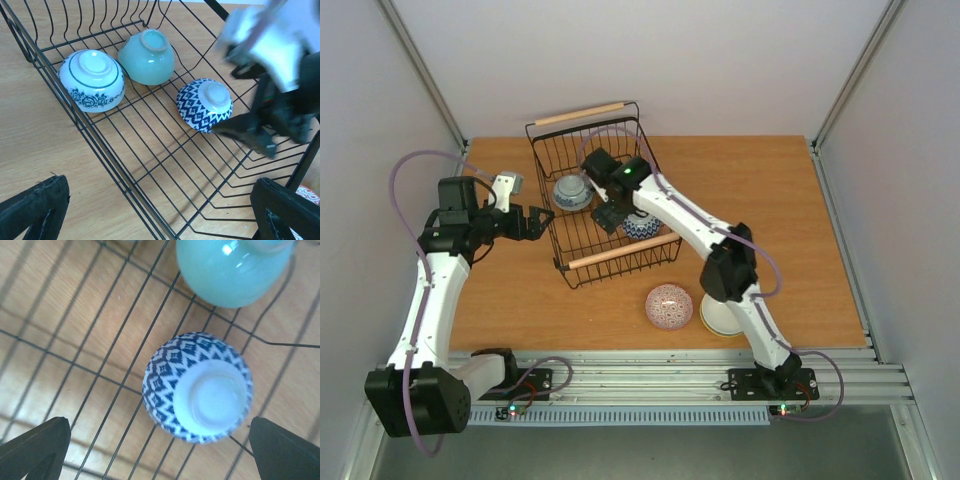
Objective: Load the bowls into the dish rack
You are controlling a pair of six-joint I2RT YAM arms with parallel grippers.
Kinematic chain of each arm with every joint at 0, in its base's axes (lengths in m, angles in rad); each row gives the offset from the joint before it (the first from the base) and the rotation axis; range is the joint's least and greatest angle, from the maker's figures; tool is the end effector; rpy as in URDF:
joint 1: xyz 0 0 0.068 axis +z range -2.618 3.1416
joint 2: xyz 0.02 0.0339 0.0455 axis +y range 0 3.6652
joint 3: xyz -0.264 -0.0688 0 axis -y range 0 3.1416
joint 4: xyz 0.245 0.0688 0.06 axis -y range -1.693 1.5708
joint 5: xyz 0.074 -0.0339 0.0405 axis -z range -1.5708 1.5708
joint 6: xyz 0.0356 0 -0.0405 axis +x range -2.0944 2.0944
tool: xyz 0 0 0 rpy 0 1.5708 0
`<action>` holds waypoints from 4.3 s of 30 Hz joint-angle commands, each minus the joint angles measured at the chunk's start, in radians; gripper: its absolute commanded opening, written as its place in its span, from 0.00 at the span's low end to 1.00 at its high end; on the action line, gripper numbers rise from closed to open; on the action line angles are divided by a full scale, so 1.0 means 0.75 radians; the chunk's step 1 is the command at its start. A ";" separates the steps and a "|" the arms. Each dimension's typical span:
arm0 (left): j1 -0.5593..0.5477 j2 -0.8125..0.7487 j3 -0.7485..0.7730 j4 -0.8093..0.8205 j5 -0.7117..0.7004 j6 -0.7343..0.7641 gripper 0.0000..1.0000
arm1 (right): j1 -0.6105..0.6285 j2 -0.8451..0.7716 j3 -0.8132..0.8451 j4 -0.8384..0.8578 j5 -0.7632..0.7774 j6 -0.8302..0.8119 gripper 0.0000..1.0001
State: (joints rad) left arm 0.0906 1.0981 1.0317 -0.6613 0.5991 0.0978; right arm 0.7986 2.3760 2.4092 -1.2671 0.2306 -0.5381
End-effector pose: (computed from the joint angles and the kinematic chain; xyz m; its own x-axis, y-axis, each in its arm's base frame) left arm 0.2263 0.0004 0.3234 -0.6256 0.0241 -0.7798 0.4077 0.8623 -0.3004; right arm 0.3471 0.3447 0.2620 -0.2350 -0.9564 -0.1733 -0.8911 0.2832 -0.3546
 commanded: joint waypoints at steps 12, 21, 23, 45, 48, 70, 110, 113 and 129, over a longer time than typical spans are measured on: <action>0.007 0.006 0.005 0.033 0.103 0.015 0.99 | 0.005 -1.391 -1.225 0.476 -0.072 0.297 0.47; 0.008 0.027 -0.003 0.043 0.132 0.016 0.99 | 0.005 -1.571 -1.739 0.370 -0.178 0.473 0.25; 0.008 0.024 -0.003 0.039 0.122 0.018 0.99 | 0.005 -1.563 -1.806 0.412 -0.207 0.497 0.25; 0.008 0.033 -0.013 0.044 0.119 0.024 0.99 | 0.003 -1.316 -2.082 0.728 -0.327 0.614 0.15; 0.008 0.035 -0.013 0.045 0.120 0.025 0.99 | 0.003 -1.402 -2.063 0.691 -0.312 0.620 0.14; 0.008 0.027 -0.017 0.042 0.109 0.033 0.99 | -0.001 -1.330 -2.108 0.747 -0.205 0.619 0.17; 0.008 -0.069 -0.045 0.006 0.502 0.107 0.99 | -0.003 -1.078 -0.951 0.708 -0.148 0.172 0.01; 0.007 -0.069 -0.050 0.005 0.533 0.115 1.00 | -0.003 -0.936 -0.791 0.648 -0.177 0.169 0.01; 0.006 -0.007 -0.073 0.067 0.412 0.073 0.99 | 0.076 -0.796 -0.619 0.633 -0.406 0.175 0.01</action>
State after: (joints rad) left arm 0.0906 1.0782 0.9901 -0.6609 0.9234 0.1631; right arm 0.8162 1.7786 1.9083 -0.8219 -0.0170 -0.3988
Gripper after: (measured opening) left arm 0.993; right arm 0.042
